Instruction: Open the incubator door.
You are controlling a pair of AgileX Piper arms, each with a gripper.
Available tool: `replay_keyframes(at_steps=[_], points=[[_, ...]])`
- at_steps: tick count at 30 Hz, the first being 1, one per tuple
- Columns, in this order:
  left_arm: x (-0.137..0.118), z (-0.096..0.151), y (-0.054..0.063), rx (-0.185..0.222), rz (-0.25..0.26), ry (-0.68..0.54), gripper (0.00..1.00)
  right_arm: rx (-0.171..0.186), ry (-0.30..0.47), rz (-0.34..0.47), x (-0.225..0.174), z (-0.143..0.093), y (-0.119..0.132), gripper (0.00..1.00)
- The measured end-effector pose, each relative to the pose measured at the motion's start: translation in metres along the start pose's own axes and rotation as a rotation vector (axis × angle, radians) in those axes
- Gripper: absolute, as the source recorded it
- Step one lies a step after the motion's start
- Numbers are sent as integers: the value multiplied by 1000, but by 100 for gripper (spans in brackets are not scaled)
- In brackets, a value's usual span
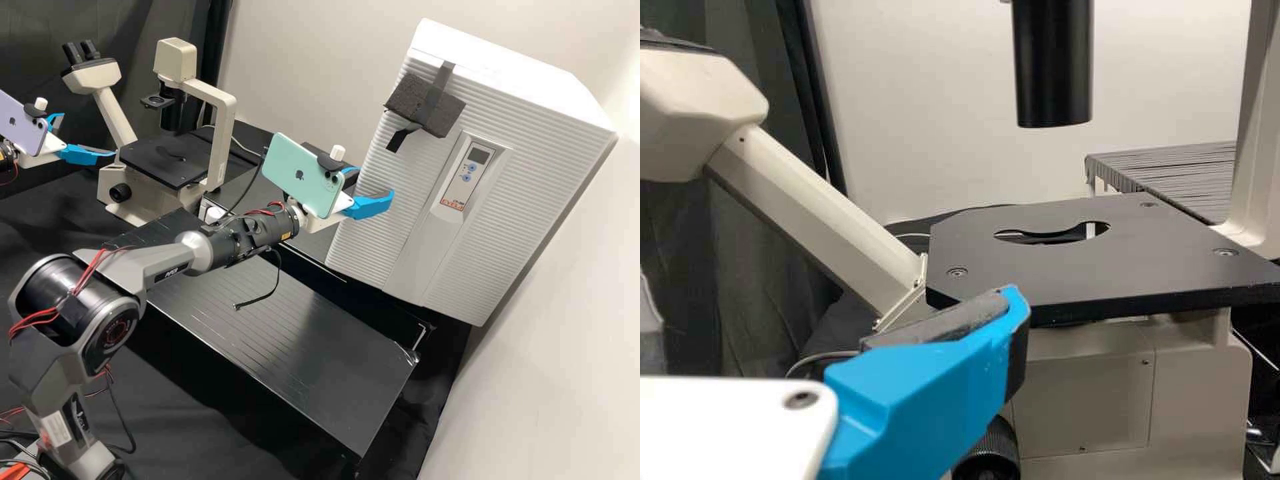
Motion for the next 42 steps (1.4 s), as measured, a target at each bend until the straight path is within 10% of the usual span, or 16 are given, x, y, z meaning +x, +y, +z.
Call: replay_keyframes(at_steps=[20,21,42], points=[[0,0,0,0,0,0,100,15,-9,5,-51,38,45,0],[0,0,0,0,0,0,100,17,-9,9,-54,38,47,100],[0,0,0,0,0,0,100,-77,-200,161,-98,65,69,100]])
